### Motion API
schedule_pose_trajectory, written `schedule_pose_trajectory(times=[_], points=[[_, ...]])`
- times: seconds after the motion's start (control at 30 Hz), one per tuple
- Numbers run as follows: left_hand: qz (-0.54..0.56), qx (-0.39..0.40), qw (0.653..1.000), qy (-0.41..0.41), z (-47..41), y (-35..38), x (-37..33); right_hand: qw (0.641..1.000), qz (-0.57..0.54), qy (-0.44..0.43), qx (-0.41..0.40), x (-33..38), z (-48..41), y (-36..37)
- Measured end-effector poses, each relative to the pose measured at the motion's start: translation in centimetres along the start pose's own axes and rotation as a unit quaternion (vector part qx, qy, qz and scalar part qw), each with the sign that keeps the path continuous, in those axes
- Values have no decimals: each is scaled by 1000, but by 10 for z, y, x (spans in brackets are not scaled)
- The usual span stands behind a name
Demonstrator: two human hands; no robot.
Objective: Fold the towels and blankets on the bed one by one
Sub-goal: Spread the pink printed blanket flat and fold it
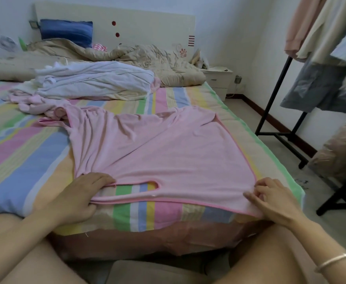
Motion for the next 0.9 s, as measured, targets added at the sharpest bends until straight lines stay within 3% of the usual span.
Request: schedule_pose_trajectory(times=[0.17,0.33,0.4,0.47,0.63,0.77,0.9], points=[[83,14,996,27,-27,-10,-30,976,-155,136,-65,1,-23,-8],[92,-46,994,42,-82,-2,-63,947,-216,235,-36,6,-55,-2],[92,-59,994,5,-108,3,-63,937,-208,279,-6,2,-64,3],[93,-64,993,-34,-133,7,-59,946,-127,297,9,-5,-72,2],[82,-65,989,-104,-206,15,-31,971,43,233,17,8,-130,-4],[71,-80,982,-153,-270,22,10,992,27,119,8,50,-214,-4],[70,-67,977,-188,-332,31,62,996,19,83,-8,67,-303,4]])
Point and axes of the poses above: each hand's wrist, its own z-axis away from the middle knuckle, its own y-axis out of the palm, x = y × z, the point moved 7 cm from there along -z, towards the middle knuckle, and after that the axes turned 2 degrees about z, right-handed, at the moved point
